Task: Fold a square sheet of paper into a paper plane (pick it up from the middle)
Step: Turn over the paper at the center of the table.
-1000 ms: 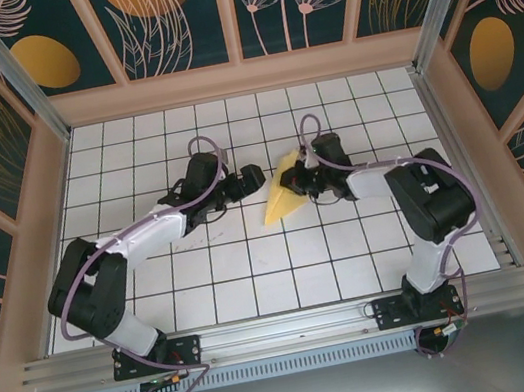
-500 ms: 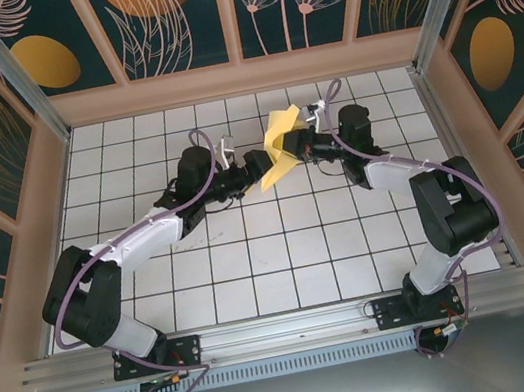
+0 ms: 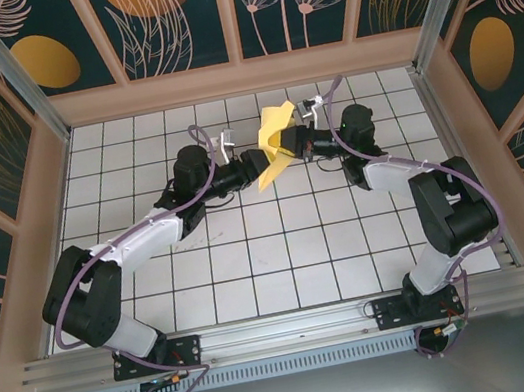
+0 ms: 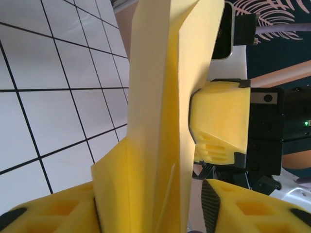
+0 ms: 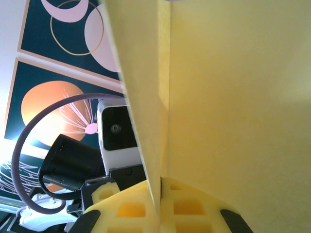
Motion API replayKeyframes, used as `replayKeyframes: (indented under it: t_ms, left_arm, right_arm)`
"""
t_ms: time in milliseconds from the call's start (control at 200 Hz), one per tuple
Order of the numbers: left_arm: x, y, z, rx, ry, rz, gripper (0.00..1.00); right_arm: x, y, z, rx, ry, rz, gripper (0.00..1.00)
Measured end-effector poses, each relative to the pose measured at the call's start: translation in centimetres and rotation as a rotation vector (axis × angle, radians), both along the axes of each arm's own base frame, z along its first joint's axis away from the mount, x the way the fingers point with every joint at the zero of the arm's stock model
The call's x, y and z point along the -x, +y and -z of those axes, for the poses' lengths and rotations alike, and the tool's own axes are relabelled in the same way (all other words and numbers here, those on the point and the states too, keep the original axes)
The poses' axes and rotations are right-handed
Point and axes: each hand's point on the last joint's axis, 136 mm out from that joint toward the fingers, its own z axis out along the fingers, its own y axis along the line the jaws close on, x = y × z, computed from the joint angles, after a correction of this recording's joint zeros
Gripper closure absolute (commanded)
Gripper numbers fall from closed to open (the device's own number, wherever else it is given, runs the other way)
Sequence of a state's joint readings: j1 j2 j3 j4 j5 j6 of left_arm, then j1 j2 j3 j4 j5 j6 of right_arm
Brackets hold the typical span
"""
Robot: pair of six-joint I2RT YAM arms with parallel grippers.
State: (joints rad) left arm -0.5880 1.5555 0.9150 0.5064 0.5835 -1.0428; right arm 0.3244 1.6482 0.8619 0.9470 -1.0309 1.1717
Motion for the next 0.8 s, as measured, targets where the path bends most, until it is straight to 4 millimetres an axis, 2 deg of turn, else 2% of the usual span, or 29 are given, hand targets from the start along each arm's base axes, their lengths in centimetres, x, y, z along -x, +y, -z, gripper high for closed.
replayKeyframes:
  t_ms: [90,225,285,475,625,691,801]
  left_arm:
    - [-0.1,0.2,0.0,-0.002,-0.014,-0.014,0.7]
    - [-0.1,0.4,-0.2,-0.009,-0.039,-0.02,0.86]
    - [-0.2,0.4,-0.1,-0.016,-0.045,-0.025,0.9]
    - [-0.4,0.8,1.1,-0.077,-0.06,-0.038,0.91]
    - [-1.0,2.1,3.7,-0.246,-0.06,-0.08,0.91]
    - [-1.7,3.0,4.3,-0.35,-0.071,-0.117,0.91]
    - [-3.3,5.1,4.1,-0.527,-0.107,-0.202,0.91]
  right_arm:
    - [0.1,0.0,0.2,0.0,0.011,-0.003,0.94]
    - [0.2,-0.1,0.8,0.007,0.025,-0.002,0.81]
    - [0.2,-0.2,1.3,0.018,0.03,0.009,0.77]
    - [-0.5,-1.2,2.4,0.088,0.049,0.087,0.57]
    - [-1.7,-3.9,3.1,0.198,0.046,0.245,0.35]
    - [-2.0,-4.9,3.5,0.256,0.04,0.311,0.3]
    - [-2.5,-6.8,4.8,0.375,0.034,0.423,0.27]
